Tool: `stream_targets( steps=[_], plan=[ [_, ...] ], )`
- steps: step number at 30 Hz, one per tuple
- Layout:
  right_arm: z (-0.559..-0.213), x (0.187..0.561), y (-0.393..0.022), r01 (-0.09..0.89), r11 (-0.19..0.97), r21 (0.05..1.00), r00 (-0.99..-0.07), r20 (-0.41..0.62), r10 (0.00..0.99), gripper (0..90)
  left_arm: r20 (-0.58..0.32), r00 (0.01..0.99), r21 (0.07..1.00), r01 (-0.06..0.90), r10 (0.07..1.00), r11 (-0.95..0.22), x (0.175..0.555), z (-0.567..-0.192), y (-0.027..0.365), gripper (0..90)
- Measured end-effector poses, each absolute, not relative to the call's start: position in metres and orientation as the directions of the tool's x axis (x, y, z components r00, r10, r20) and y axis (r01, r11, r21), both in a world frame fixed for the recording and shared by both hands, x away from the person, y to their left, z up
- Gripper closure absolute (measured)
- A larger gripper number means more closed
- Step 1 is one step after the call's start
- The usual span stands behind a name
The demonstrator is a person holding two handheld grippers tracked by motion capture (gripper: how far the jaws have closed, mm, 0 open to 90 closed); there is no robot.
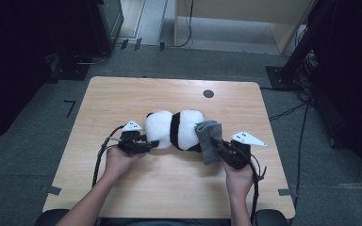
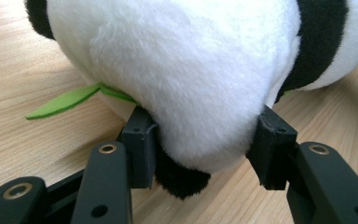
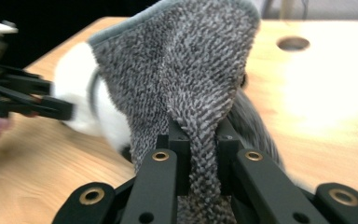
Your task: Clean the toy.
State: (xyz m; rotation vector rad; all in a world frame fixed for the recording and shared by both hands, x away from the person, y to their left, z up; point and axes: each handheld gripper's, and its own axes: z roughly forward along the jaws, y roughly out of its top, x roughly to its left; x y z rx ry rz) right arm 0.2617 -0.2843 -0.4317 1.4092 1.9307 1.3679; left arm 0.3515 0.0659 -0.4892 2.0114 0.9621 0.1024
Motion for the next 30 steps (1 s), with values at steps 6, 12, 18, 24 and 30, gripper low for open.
stream_targets(
  steps=[6, 12, 18, 24, 30],
  plan=[
    [-0.417, 0.264, -0.247, 0.465, 0.070, 0.883, -0.521, 0.208, 0.828, 83.6, -0.276, 0.696, 0.743, 0.592, 0.663, -0.311, 0.351, -0.489, 0.066, 49.7],
    [-0.418, 0.273, -0.200, 0.451, 0.146, 0.881, -0.605, 0.181, 0.775, 83.7, -0.276, 0.695, 0.743, 0.592, 0.664, -0.311, 0.352, -0.489, 0.066, 49.9],
    [-0.436, 0.283, -0.160, 0.464, 0.218, 0.859, -0.653, 0.165, 0.740, 83.7, -0.276, 0.696, 0.742, 0.592, 0.663, -0.313, 0.352, -0.489, 0.066, 50.0],
    [-0.458, 0.295, -0.143, 0.498, 0.259, 0.827, -0.641, 0.151, 0.753, 83.7, -0.276, 0.694, 0.742, 0.594, 0.664, -0.312, 0.352, -0.488, 0.066, 50.3],
    [-0.474, 0.299, -0.146, 0.486, 0.276, 0.829, -0.624, 0.108, 0.774, 83.7, -0.269, 0.696, 0.740, 0.592, 0.665, -0.320, 0.352, -0.488, 0.065, 51.9]
  ],
)
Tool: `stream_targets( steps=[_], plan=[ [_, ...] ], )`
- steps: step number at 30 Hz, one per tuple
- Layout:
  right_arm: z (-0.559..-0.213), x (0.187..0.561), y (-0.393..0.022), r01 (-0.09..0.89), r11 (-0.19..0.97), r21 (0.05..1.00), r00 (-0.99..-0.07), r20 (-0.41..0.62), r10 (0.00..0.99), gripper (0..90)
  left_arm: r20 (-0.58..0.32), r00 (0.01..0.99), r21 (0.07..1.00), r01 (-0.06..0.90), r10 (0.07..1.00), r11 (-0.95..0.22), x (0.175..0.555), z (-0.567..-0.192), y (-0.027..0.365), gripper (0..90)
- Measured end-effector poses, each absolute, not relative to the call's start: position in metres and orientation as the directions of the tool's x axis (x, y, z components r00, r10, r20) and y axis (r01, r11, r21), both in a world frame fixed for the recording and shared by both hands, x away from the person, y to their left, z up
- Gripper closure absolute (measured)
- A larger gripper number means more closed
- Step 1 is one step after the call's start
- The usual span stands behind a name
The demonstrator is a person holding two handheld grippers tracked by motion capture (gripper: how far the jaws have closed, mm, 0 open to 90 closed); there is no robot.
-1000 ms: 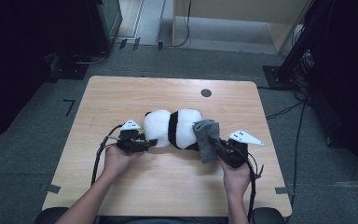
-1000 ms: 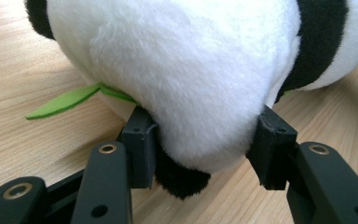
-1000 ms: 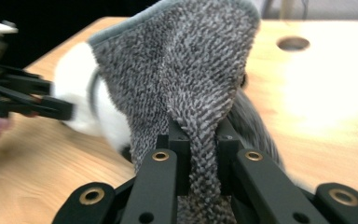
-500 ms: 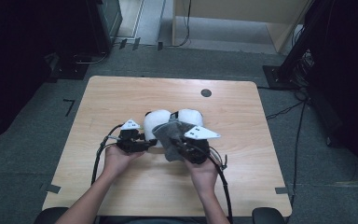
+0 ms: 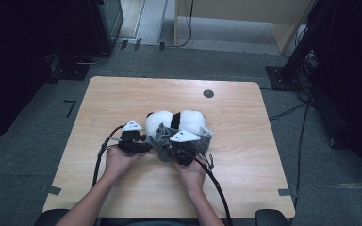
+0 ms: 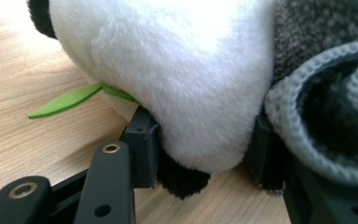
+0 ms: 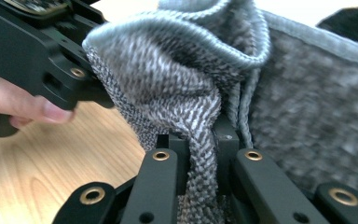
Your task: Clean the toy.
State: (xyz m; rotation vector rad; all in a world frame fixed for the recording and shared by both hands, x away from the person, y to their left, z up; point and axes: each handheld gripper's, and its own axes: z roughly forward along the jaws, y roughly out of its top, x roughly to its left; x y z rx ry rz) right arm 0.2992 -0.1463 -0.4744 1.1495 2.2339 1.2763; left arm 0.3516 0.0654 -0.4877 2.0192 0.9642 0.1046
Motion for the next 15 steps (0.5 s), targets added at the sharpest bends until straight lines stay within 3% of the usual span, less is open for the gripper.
stream_targets(
  steps=[6, 15],
  plan=[
    [-0.467, 0.292, -0.160, 0.467, 0.306, 0.830, -0.601, 0.044, 0.798, 83.6, -0.272, 0.697, 0.735, 0.596, 0.664, -0.324, 0.352, -0.486, 0.065, 53.9],
    [-0.458, 0.282, -0.195, 0.474, 0.255, 0.843, -0.551, 0.058, 0.833, 83.7, -0.269, 0.701, 0.735, 0.593, 0.660, -0.329, 0.352, -0.486, 0.064, 54.5]
  ],
)
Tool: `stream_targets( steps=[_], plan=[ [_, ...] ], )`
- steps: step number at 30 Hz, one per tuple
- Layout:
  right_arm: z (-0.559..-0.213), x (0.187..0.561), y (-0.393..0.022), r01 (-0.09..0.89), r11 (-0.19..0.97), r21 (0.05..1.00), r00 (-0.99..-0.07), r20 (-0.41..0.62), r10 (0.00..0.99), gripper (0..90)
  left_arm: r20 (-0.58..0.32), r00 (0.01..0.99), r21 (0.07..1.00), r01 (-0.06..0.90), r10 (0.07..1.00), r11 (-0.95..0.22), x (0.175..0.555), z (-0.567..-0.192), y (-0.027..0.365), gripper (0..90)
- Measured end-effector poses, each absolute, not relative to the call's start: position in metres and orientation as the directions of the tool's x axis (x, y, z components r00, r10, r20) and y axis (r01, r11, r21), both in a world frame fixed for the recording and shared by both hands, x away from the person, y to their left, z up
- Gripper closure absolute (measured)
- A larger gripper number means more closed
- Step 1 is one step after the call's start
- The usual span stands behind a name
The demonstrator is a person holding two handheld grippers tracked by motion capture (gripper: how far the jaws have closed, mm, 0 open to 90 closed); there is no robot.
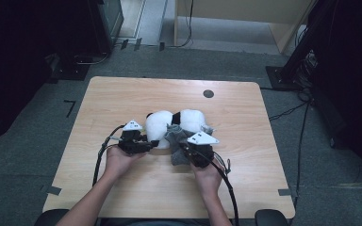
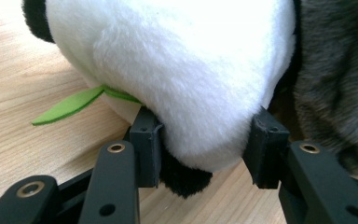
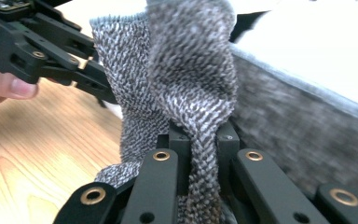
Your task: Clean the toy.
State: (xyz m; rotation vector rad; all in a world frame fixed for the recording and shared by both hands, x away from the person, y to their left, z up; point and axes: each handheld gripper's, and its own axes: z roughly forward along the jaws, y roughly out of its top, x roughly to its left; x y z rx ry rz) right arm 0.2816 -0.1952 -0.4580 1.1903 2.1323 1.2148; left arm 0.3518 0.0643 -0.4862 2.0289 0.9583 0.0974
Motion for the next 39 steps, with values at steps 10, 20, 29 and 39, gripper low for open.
stream_targets(
  steps=[10, 20, 29, 39],
  plan=[
    [-0.459, 0.273, -0.236, 0.503, 0.184, 0.844, -0.474, 0.092, 0.876, 83.6, -0.273, 0.703, 0.734, 0.593, 0.656, -0.331, 0.352, -0.486, 0.063, 55.2],
    [-0.473, 0.271, -0.270, 0.561, 0.111, 0.821, -0.364, 0.125, 0.923, 83.7, -0.269, 0.704, 0.734, 0.592, 0.657, -0.333, 0.352, -0.487, 0.065, 55.4],
    [-0.469, 0.268, -0.301, 0.558, -0.017, 0.830, -0.287, 0.213, 0.934, 83.9, -0.272, 0.701, 0.735, 0.593, 0.659, -0.327, 0.353, -0.487, 0.066, 55.4],
    [-0.470, 0.277, -0.268, 0.561, 0.010, 0.828, -0.416, 0.271, 0.868, 83.9, -0.275, 0.701, 0.735, 0.595, 0.658, -0.326, 0.353, -0.487, 0.066, 55.5]
  ],
)
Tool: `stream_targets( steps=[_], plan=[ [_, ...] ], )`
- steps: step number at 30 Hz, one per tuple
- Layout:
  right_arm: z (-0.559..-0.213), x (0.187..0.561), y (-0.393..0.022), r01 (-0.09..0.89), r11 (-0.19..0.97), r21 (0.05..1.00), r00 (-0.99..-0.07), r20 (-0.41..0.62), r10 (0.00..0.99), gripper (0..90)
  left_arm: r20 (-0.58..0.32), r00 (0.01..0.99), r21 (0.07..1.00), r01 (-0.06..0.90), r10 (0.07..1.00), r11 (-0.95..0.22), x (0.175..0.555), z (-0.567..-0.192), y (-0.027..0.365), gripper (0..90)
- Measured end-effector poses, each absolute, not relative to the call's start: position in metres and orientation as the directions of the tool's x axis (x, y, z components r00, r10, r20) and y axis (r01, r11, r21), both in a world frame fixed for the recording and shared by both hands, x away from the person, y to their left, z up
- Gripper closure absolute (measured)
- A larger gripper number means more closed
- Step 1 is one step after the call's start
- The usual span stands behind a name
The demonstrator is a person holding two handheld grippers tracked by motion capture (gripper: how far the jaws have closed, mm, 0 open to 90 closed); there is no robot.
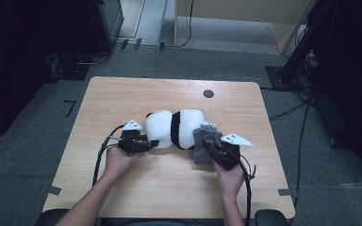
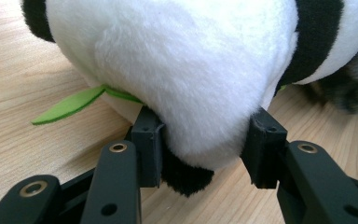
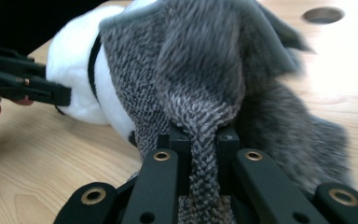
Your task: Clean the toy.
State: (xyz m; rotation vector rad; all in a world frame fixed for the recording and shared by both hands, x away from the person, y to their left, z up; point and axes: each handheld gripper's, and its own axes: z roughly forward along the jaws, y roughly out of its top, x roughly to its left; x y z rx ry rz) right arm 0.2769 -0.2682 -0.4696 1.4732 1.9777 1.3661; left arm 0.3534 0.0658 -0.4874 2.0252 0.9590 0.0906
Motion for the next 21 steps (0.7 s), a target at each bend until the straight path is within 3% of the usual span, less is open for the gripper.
stream_targets(
  steps=[10, 21],
  plan=[
    [-0.488, 0.286, -0.266, 0.580, 0.051, 0.813, -0.401, 0.230, 0.887, 84.0, -0.277, 0.701, 0.737, 0.594, 0.657, -0.323, 0.354, -0.488, 0.066, 55.5],
    [-0.508, 0.295, -0.275, 0.661, 0.033, 0.750, -0.358, 0.275, 0.892, 83.9, -0.279, 0.701, 0.738, 0.594, 0.656, -0.321, 0.354, -0.488, 0.067, 55.4]
  ],
)
